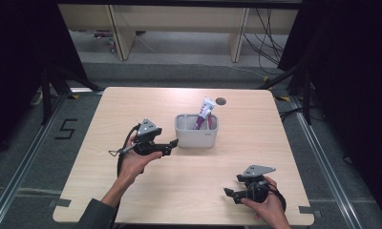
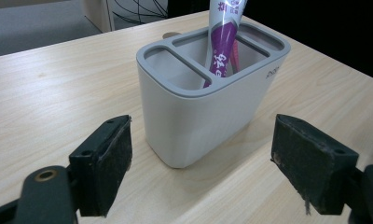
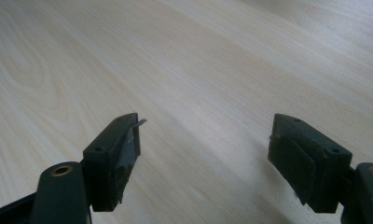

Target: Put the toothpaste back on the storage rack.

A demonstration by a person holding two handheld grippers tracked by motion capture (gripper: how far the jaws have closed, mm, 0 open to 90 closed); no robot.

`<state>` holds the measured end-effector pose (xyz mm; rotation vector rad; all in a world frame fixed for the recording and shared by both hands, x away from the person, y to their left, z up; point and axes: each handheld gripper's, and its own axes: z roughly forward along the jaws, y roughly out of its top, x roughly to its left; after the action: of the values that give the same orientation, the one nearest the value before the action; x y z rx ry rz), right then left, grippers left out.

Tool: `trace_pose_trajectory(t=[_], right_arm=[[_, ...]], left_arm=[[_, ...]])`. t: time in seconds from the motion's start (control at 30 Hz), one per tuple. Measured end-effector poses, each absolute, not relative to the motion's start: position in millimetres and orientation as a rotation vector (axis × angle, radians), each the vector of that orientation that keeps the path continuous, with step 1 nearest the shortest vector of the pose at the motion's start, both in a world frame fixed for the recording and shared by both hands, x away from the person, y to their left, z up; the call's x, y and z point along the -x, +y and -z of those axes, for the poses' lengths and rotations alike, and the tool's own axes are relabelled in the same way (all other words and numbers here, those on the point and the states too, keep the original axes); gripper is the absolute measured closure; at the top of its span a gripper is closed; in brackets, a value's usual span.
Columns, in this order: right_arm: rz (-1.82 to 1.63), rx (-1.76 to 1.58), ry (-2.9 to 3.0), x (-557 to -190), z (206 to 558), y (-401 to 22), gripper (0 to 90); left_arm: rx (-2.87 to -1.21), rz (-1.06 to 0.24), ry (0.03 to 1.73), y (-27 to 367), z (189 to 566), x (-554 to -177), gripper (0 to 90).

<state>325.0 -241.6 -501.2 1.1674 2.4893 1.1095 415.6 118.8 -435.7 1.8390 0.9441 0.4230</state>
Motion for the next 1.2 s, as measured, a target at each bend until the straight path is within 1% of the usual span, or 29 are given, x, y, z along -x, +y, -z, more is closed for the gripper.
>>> trace_pose_trajectory(t=[0.63,1.2], right_arm=[[-1.099,-1.151,2.492,-327.8,499.4,-245.3,25.9],[-1.104,-1.139,2.499,-329.0,500.1,-244.2,25.9]], left_arm=[[-1.847,-0.439,0.972,147.5,449.4,-394.3,19.3],[-1.885,-0.425,0.96,155.0,468.6,-368.6,19.3]])
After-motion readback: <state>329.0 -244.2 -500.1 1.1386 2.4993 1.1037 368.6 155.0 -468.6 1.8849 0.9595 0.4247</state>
